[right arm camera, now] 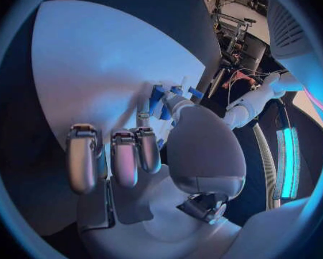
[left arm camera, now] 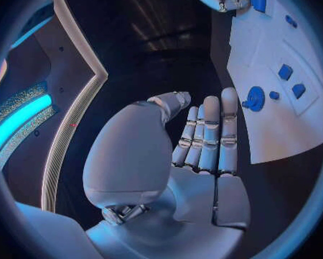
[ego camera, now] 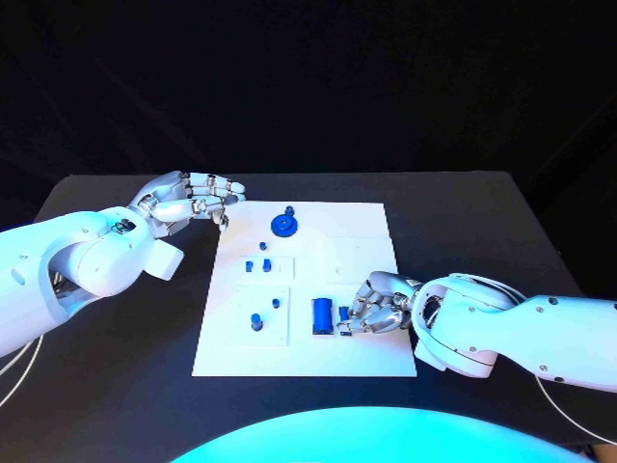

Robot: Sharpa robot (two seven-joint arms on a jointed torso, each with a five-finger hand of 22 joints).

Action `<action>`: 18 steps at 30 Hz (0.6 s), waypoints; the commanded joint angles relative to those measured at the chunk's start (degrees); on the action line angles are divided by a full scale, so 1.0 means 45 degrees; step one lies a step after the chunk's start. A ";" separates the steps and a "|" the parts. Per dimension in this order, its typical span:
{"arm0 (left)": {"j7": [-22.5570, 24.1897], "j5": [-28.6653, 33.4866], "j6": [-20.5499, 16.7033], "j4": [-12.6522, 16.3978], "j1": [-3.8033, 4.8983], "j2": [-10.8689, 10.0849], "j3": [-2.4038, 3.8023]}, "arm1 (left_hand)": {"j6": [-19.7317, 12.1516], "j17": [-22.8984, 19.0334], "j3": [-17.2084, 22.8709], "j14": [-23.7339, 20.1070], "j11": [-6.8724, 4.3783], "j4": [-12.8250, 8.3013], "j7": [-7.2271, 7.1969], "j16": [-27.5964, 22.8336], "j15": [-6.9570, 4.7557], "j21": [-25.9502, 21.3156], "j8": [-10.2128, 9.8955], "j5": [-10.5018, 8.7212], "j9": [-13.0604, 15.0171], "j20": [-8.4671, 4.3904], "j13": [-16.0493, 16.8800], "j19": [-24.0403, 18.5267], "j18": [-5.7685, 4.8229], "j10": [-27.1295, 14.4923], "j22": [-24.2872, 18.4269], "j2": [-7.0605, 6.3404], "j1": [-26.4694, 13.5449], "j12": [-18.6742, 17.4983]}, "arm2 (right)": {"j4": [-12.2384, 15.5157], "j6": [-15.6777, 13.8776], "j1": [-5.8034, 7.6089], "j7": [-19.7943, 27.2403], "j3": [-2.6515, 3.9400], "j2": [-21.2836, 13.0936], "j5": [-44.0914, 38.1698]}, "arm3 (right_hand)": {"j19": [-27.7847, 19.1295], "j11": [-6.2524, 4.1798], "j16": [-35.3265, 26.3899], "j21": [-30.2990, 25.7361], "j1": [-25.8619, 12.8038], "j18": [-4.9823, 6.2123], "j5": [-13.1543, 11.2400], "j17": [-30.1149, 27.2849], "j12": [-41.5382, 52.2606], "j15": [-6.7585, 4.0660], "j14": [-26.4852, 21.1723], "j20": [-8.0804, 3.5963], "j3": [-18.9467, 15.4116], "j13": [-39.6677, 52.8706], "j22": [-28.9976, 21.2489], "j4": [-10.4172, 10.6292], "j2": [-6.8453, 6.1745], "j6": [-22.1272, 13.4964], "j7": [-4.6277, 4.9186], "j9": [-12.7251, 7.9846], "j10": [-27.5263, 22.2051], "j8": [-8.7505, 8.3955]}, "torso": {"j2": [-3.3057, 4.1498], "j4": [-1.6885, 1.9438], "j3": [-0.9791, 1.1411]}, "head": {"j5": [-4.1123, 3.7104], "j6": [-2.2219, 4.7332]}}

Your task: Assemble the parts on the task board

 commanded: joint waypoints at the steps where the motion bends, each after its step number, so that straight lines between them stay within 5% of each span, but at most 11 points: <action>1: 0.0071 -0.0032 0.0207 0.0025 0.0005 0.0017 0.0008 | -0.0094 -0.0011 0.0084 -0.0094 0.0004 0.0005 0.0416 0.0074 0.0005 -0.0012 0.0032 0.0082 -0.0012 0.0015 -0.0011 0.0046 0.0204 -0.0122 0.0011 0.0001 0.0059 0.0080 | -0.0089 -0.0126 -0.0009 -0.0071 -0.0006 0.0005 -0.0335 | 0.0763 -0.0089 0.0003 -0.0011 0.0100 -0.0151 0.0044 0.3071 -0.0011 -0.0091 0.1311 -0.0068 0.0052 0.2465 0.2915 -0.0029 -0.0020 -0.0108 -0.0009 0.0005 0.0814 0.0073 | 0.0003 -0.0002 0.0009 | 0.0000 -0.0006; 18: 0.0065 -0.0038 0.0216 -0.0008 0.0005 0.0065 0.0008 | -0.0094 -0.0011 0.0084 -0.0094 0.0004 0.0005 0.0416 0.0074 0.0005 -0.0012 0.0032 0.0082 -0.0012 0.0015 -0.0011 0.0046 0.0204 -0.0122 0.0011 0.0001 0.0059 0.0080 | -0.0335 0.0284 -0.0009 0.0128 -0.0003 -0.0032 -0.1179 | 0.0740 -0.0137 -0.0035 -0.0065 0.1606 -0.0141 0.0103 0.2992 -0.0066 -0.0131 0.1293 -0.0099 0.0853 0.2462 0.2900 -0.0785 -0.0443 -0.0174 -0.0062 -0.0108 0.0790 0.0053 | 0.0001 -0.0009 0.0026 | 0.0031 -0.0088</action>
